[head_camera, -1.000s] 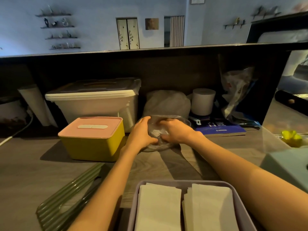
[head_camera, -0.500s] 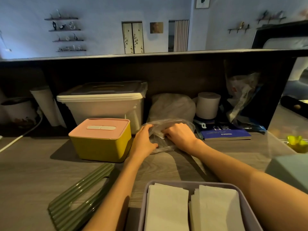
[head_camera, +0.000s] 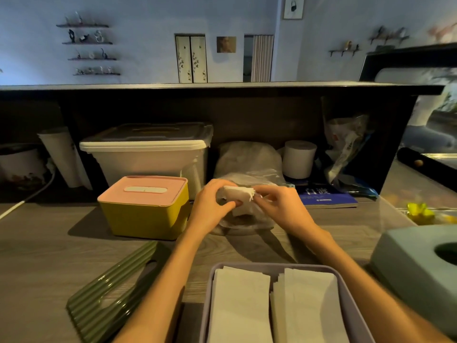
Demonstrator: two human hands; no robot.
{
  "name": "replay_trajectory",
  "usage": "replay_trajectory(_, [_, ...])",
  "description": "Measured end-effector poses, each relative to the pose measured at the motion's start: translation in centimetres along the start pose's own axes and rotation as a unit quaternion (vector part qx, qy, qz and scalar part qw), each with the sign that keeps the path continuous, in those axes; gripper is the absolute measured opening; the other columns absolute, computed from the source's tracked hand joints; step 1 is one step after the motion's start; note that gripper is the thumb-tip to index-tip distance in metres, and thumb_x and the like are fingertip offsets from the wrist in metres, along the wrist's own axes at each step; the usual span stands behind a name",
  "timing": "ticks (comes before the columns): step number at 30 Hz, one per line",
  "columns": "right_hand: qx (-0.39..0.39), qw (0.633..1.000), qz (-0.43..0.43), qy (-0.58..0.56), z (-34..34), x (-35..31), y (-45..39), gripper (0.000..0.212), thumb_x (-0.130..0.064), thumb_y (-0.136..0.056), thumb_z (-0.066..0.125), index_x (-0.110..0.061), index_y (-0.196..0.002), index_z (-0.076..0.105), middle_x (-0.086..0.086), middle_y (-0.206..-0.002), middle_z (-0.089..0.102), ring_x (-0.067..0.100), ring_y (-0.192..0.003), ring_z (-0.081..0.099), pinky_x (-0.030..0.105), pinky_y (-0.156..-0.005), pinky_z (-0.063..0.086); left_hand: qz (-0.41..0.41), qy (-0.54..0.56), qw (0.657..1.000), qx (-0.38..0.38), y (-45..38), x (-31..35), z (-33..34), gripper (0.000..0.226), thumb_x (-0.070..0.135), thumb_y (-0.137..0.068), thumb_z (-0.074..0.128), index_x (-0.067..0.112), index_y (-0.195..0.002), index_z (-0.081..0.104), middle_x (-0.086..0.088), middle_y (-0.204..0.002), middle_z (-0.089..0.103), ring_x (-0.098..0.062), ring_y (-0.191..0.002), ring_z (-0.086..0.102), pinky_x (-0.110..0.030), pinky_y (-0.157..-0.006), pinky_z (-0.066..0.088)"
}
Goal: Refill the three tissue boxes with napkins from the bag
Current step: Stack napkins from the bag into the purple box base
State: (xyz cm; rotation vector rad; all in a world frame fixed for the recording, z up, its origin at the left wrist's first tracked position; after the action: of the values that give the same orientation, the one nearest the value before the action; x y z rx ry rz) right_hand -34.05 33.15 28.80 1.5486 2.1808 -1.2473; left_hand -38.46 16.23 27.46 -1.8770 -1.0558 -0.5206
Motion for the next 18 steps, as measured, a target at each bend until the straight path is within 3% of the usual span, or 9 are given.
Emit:
replay_trajectory(3, [-0.041,0.998,0.031,-0.026,0.9,1.0,1.4,0.023,-0.03,-0.098,0.067,-0.033,-0.12,0.071,-0.029,-0.1,0.066,-0.013,-0.098,0.061,0.008,-0.078,0.048,0.014,-0.077,0.997,0.004,0.3,0.6,0.2,0.023,0.016,-0.082,0.081,0.021,-0.102,0.072,0.011,-0.104,0.067,-0.012,-0.103,0.059,-0.032,-0.086,0.051])
replay_trajectory(7, [-0.138,0.99,0.035,0.021,2.1,1.3,3.0,0.06,-0.047,-0.09,0.072,-0.034,-0.145,0.051,-0.023,-0.137,0.051,-0.01,-0.119,0.044,0.013,-0.099,0.037,-0.015,-0.052,0.998,0.017,0.5,0.2,-0.4,0.019,0.014,-0.084,0.077,0.021,-0.102,0.073,0.007,-0.099,0.071,-0.01,-0.097,0.062,-0.028,-0.08,0.051])
replay_trajectory(11, [-0.163,0.985,0.043,0.04,1.7,2.0,3.9,0.076,-0.054,-0.085,0.075,-0.043,-0.151,0.037,-0.017,-0.156,0.036,0.002,-0.135,0.037,0.03,-0.111,0.04,-0.075,0.076,0.994,0.021,0.5,-0.1,-1.5,0.022,0.019,-0.085,0.08,0.019,-0.106,0.07,0.006,-0.1,0.07,-0.005,-0.096,0.062,-0.021,-0.078,0.052])
replay_trajectory(13, [-0.159,0.986,0.047,0.021,1.3,2.0,4.0,0.076,-0.05,-0.087,0.074,-0.042,-0.153,0.035,-0.012,-0.159,0.036,0.003,-0.134,0.041,0.027,-0.107,0.043,-0.127,0.16,0.978,0.034,0.9,-0.4,-1.8,0.028,0.025,-0.086,0.08,0.021,-0.11,0.067,0.008,-0.104,0.07,-0.006,-0.098,0.064,-0.02,-0.076,0.053])
replay_trajectory(16, [-0.167,0.982,0.092,0.001,1.2,2.7,3.9,0.069,-0.044,-0.092,0.07,-0.038,-0.152,0.038,-0.007,-0.149,0.052,0.008,-0.13,0.053,0.022,-0.1,0.045,-0.209,0.293,0.932,0.042,1.6,-1.1,-1.1,0.034,0.027,-0.09,0.074,0.024,-0.12,0.059,0.01,-0.11,0.067,-0.008,-0.102,0.063,-0.024,-0.076,0.054])
replay_trajectory(18, [-0.185,0.977,0.102,-0.005,1.3,2.9,3.9,0.057,-0.04,-0.098,0.062,-0.036,-0.151,0.04,-0.004,-0.144,0.058,0.009,-0.128,0.055,0.021,-0.099,0.045,-0.238,0.384,0.891,0.051,2.0,-1.4,-0.5,0.025,0.023,-0.093,0.07,0.024,-0.116,0.06,0.005,-0.111,0.069,-0.014,-0.104,0.065,-0.031,-0.082,0.055])
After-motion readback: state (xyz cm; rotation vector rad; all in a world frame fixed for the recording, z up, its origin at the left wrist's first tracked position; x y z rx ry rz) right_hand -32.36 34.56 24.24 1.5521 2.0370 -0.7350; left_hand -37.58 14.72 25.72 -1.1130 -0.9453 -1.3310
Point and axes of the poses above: each hand's wrist, its own y-axis away from the middle knuckle, its own z-axis out of the palm, x = y × z, the point moved 10 cm from there along -y, towards the middle knuckle
